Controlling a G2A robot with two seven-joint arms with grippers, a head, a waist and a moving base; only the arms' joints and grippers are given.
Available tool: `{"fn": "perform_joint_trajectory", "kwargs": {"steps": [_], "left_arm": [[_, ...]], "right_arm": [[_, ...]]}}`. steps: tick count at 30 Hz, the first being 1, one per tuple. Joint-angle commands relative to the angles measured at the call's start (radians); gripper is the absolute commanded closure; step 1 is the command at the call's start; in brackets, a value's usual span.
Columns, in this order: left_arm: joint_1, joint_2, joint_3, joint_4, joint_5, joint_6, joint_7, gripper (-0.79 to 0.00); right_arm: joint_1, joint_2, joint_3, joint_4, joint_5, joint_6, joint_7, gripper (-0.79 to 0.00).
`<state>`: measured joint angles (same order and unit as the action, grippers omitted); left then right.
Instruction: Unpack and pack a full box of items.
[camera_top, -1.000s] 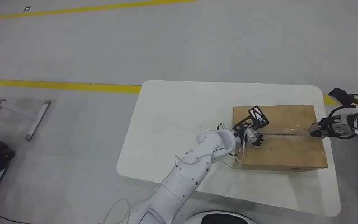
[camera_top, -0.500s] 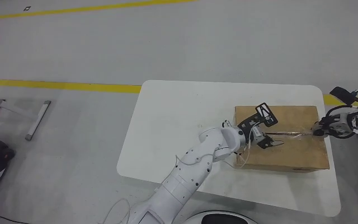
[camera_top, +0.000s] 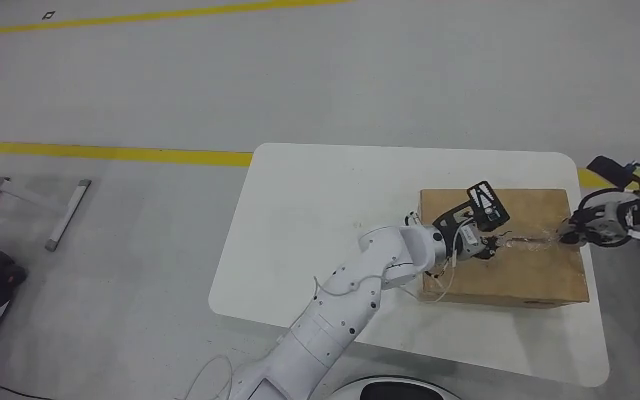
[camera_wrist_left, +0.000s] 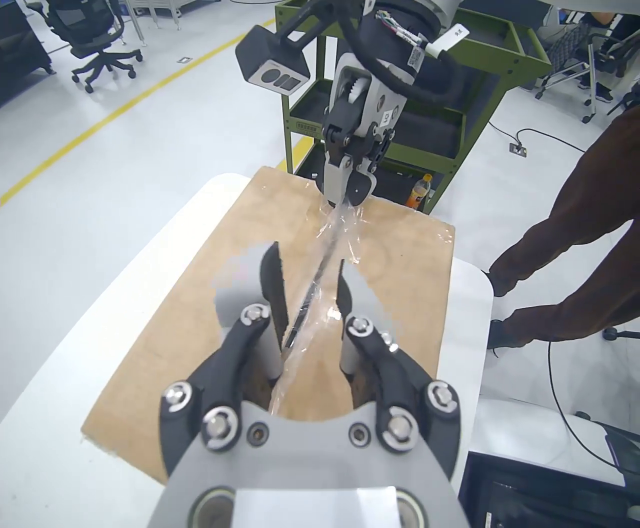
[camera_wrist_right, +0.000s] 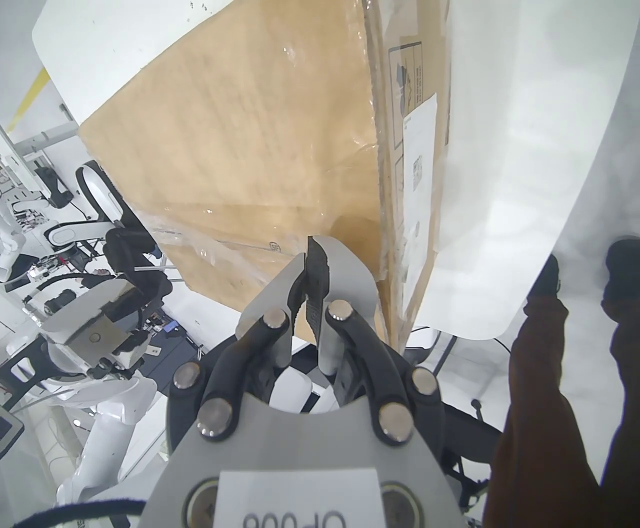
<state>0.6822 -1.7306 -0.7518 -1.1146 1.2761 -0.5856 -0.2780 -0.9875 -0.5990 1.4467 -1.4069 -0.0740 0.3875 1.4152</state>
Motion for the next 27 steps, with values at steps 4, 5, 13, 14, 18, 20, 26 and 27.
{"fn": "perform_joint_trajectory", "kwargs": {"steps": [4, 5, 13, 14, 18, 20, 26, 27], "left_arm": [[0.0, 0.0, 0.0, 0.0, 0.0, 0.0, 0.0, 0.0], [0.0, 0.0, 0.0, 0.0, 0.0, 0.0, 0.0, 0.0], [-0.003, -0.016, 0.045, 0.019, 0.004, 0.013, 0.036, 0.0], [-0.012, -0.021, 0.052, 0.034, 0.0, 0.013, 0.042, 0.0], [-0.052, -0.042, 0.079, 0.108, -0.008, 0.019, 0.072, 0.0], [-0.072, -0.054, 0.095, 0.15, -0.011, 0.025, 0.084, 0.0], [-0.121, -0.093, 0.138, 0.266, -0.029, 0.034, 0.12, 0.0], [-0.128, -0.099, 0.144, 0.285, -0.031, 0.035, 0.125, 0.0]], "right_arm": [[0.004, 0.001, -0.002, 0.008, 0.009, -0.005, -0.001, 0.0], [0.004, 0.001, -0.005, 0.006, 0.011, -0.006, -0.001, 0.0], [0.012, 0.001, -0.021, 0.009, 0.018, -0.006, -0.004, 0.0], [0.013, 0.001, -0.021, 0.01, 0.018, -0.005, -0.005, 0.0], [0.013, 0.003, -0.022, 0.01, 0.017, -0.002, -0.007, 0.0], [0.012, 0.005, -0.021, 0.008, 0.017, -0.001, -0.006, 0.0], [0.007, 0.008, -0.019, 0.002, 0.021, 0.002, -0.007, 0.0], [0.006, 0.008, -0.018, 0.002, 0.022, 0.003, -0.008, 0.0]]}}
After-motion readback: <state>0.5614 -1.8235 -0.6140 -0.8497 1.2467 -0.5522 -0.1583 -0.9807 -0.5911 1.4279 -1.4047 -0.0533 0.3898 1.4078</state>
